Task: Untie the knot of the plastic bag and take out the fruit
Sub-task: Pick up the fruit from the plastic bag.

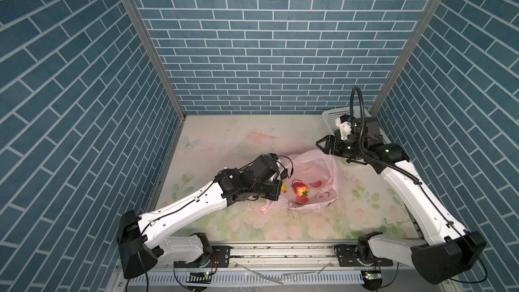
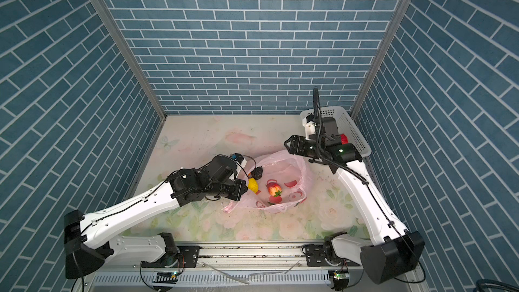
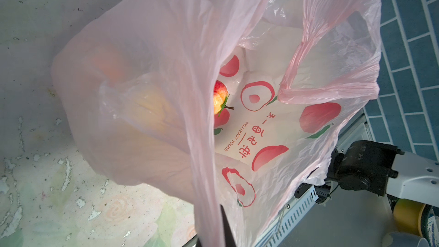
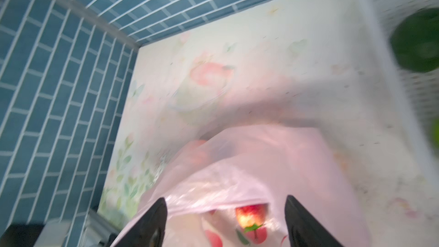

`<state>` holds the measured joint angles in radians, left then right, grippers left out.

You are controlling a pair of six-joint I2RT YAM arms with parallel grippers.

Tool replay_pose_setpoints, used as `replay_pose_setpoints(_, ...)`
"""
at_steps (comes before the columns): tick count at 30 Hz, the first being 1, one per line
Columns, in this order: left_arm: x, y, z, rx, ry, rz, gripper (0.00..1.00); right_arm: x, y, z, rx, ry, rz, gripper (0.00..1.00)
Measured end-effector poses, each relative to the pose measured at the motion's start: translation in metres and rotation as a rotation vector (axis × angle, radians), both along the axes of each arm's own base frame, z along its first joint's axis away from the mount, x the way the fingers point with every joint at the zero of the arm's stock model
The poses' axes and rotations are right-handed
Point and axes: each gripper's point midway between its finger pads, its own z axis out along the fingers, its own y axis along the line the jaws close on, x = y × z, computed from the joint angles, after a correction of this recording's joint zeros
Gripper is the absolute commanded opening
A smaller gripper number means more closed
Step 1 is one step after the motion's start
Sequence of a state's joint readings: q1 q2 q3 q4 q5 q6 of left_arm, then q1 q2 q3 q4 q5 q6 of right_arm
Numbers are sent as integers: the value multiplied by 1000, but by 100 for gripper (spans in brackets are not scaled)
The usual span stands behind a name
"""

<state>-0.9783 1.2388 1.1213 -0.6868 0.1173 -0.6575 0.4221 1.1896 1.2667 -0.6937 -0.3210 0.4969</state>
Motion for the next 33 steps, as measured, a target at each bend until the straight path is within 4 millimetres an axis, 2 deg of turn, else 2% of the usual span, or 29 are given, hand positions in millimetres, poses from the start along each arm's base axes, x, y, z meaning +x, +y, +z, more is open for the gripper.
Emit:
replay_pose_setpoints(4,-1,0,0,2,3,-1,0,-39,32,-10,2,44,105,75)
replay_pose_setpoints(7,0,0,4,-2,1,-2,0,-60,51,-29,-26,81,165,74)
replay_pose_setpoints(14,0,1,10,0,-3,2,0,-90,83,-80,-151,109,264,72)
replay_pose_setpoints(18,-1,5,7,19,4,8,0,-104,90,-109,-226,111,289,71)
replay_pose_setpoints(26,7,13,9,23,-6,42,0,-140,99,-151,-310,163,336,71)
replay_pose_setpoints(33,11,20,15,12,-21,64,0,-156,105,-194,-369,296,344,72)
